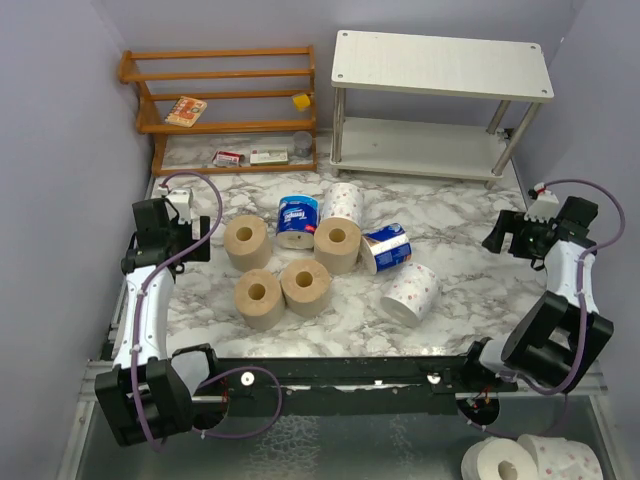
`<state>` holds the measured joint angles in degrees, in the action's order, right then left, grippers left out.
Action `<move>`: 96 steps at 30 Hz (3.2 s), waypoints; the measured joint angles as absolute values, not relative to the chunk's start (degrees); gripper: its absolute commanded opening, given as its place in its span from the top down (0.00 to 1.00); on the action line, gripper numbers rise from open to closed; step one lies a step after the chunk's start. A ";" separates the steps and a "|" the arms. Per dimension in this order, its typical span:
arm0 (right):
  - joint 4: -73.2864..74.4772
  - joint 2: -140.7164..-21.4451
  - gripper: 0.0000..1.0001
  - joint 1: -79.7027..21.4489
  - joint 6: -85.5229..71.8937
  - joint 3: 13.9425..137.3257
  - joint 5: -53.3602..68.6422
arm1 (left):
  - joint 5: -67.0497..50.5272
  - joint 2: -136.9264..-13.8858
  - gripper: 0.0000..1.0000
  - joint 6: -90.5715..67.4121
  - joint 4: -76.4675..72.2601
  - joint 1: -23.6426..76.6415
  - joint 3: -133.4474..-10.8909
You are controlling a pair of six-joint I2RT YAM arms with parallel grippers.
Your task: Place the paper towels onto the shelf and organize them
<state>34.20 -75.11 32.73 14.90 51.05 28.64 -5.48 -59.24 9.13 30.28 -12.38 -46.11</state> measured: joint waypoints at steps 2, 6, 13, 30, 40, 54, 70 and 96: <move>34.30 -73.97 0.11 32.73 14.90 51.05 30.00 | -5.45 -59.64 0.01 9.13 30.09 -12.53 -46.11; 34.30 -69.73 0.10 32.73 14.87 51.05 33.39 | -5.08 -60.73 0.01 9.10 30.06 -12.67 -46.11; 34.15 -66.72 0.10 32.73 14.85 51.05 35.62 | -5.04 -59.86 0.01 9.08 30.02 -14.02 -46.11; 31.57 -53.47 0.11 32.86 12.27 49.21 35.97 | -3.60 -56.53 0.01 8.47 28.73 -14.26 -46.11; 60.66 -72.84 0.10 32.49 43.88 68.69 52.80 | -2.87 -55.96 0.01 8.47 28.29 -14.26 -46.06; 67.22 -72.27 0.10 6.70 54.02 57.08 45.67 | -2.52 -55.90 0.01 8.47 27.86 -14.26 -46.02; 59.79 -75.11 0.77 6.70 51.07 51.94 45.15 | -2.26 -56.29 0.01 8.49 27.83 -14.26 -45.93; 61.71 -74.46 0.99 6.33 54.65 70.32 35.44 | -2.11 -57.34 0.01 8.49 27.62 -14.28 -45.82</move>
